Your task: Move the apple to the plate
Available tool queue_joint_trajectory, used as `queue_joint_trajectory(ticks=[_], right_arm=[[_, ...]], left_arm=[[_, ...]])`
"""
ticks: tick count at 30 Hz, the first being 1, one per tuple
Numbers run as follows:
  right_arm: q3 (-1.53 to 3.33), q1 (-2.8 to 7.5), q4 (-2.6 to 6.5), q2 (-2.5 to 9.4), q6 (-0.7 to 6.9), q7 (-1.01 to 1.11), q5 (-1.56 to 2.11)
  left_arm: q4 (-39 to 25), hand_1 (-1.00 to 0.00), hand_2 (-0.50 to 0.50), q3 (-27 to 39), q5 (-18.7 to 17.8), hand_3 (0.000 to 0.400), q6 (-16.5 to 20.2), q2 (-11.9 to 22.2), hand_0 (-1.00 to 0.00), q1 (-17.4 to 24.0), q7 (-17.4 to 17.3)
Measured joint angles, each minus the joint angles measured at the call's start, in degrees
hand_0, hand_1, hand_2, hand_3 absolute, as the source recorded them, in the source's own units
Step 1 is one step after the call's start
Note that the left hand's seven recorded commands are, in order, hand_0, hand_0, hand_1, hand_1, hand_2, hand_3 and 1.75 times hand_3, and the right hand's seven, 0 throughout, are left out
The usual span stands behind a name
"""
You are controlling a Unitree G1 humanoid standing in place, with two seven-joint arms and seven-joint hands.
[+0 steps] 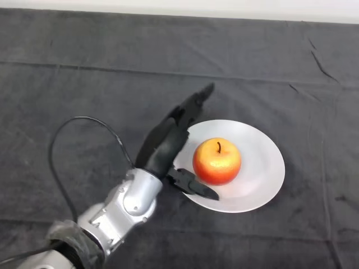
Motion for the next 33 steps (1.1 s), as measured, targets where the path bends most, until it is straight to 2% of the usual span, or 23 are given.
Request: queue_joint_trajectory(ticks=[7,14,22,28,33], right_arm=[[-0.01,-0.02,0.01,-0.01,-0.01,-0.01,0.01],[-0.01,-0.02,0.03,-0.01,-0.01,-0.01,0.02],[-0.02,-0.05,0.05,0.01,0.00,-0.01,0.01],[-0.02,0.02,0.13,0.04,0.02,-0.02,0.03],[-0.02,0.06,0.15,0.05,0.06,-0.02,0.03]], left_arm=[[-1.9,0.00,0.00,5.0,-1.9,0.000,-0.7,2.9,0.00,0.0,-0.2],[-5.4,0.00,0.00,11.2,-3.8,0.000,-3.7,5.3,0.00,0.1,0.5],[-5.7,0.00,0.00,18.2,-6.2,0.000,-6.0,8.4,0.00,1.4,1.2],[-9.9,0.00,0.00,24.3,-8.2,0.000,-6.9,11.8,0.00,5.1,1.3],[-10.5,0.00,0.00,28.3,-9.2,0.000,-7.1,13.7,0.00,8.3,1.4]])
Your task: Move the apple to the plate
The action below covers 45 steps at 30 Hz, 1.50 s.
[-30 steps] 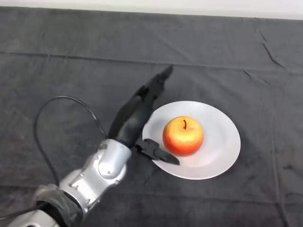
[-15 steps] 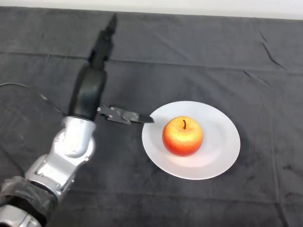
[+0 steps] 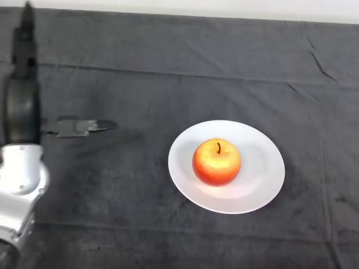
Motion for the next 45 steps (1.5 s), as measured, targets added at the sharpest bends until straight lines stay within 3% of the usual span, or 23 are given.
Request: queue_joint_trajectory(ticks=[6,14,22,34,45], right_arm=[[0.00,0.09,0.02,0.01,0.14,0.00,0.01],[-0.01,0.22,0.01,0.02,0.27,-0.01,0.02],[0.00,0.31,0.03,0.06,0.35,0.01,0.02],[0.00,0.42,0.07,0.12,0.43,-0.01,0.02],[0.00,0.43,0.12,0.15,0.43,-0.01,0.03]], left_arm=[[-1.1,0.00,0.00,4.9,-1.0,0.000,-0.2,2.0,0.00,3.8,0.8],[-1.1,0.00,0.00,11.8,-2.0,0.000,-2.4,2.4,0.00,4.8,1.7],[-1.3,0.00,0.00,16.8,-4.1,0.000,-2.9,2.6,0.00,10.9,1.8],[1.1,0.00,0.00,25.7,-6.0,0.000,-5.7,4.8,0.00,12.0,1.6],[5.1,0.00,0.00,28.3,-5.8,0.000,-6.4,4.8,0.00,12.2,2.4]])
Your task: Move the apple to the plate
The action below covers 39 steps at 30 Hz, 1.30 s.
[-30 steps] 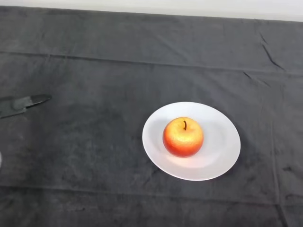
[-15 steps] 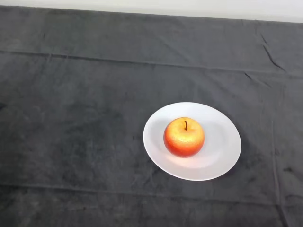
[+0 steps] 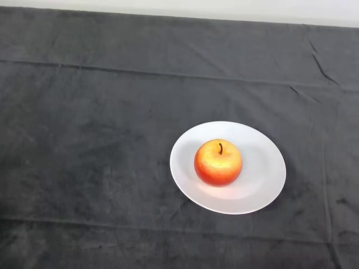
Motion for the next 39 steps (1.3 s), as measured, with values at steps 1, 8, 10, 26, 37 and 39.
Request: queue_joint_trajectory(ticks=[1,8,10,26,37,39], right_arm=[[0.00,0.00,0.00,0.00,0.00,0.00,0.00],[0.00,0.00,0.04,0.02,0.00,0.00,0.00],[-0.01,0.00,0.04,0.02,0.00,0.00,0.01],[0.00,0.02,0.07,0.04,0.01,0.00,0.00],[0.00,0.02,0.07,0.04,0.01,0.00,0.00],[0.00,0.02,0.07,0.04,0.01,0.00,0.00]], left_arm=[[0.5,0.00,0.00,0.0,0.0,0.000,-0.2,0.0,0.00,0.0,0.1],[3.5,0.00,0.00,1.4,0.1,0.000,-0.3,0.0,0.00,0.0,0.4],[3.5,0.00,0.00,2.3,0.1,0.000,-0.4,0.0,0.00,0.0,0.4],[5.7,0.00,0.00,4.4,2.4,0.000,-1.4,0.0,0.00,-0.3,0.4],[5.7,0.00,0.00,4.5,3.7,0.000,-1.5,-0.1,0.00,-0.5,0.4],[5.9,0.00,0.00,4.6,3.8,0.000,-1.5,-0.1,0.00,-0.6,0.3]])
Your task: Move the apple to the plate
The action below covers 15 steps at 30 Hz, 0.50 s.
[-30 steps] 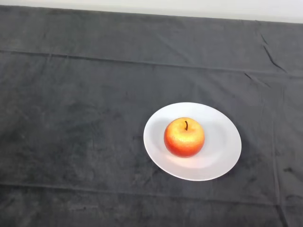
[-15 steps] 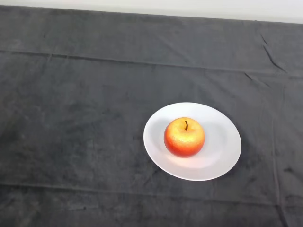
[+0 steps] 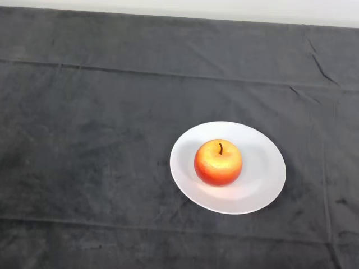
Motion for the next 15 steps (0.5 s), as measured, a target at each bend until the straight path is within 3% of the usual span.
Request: queue_joint_trajectory(ticks=[15], right_arm=[[0.00,0.00,0.00,0.00,0.00,0.00,0.00]], left_arm=[[0.1,0.00,0.00,0.5,0.8,0.000,-0.2,-0.1,0.00,-0.1,-0.9]])
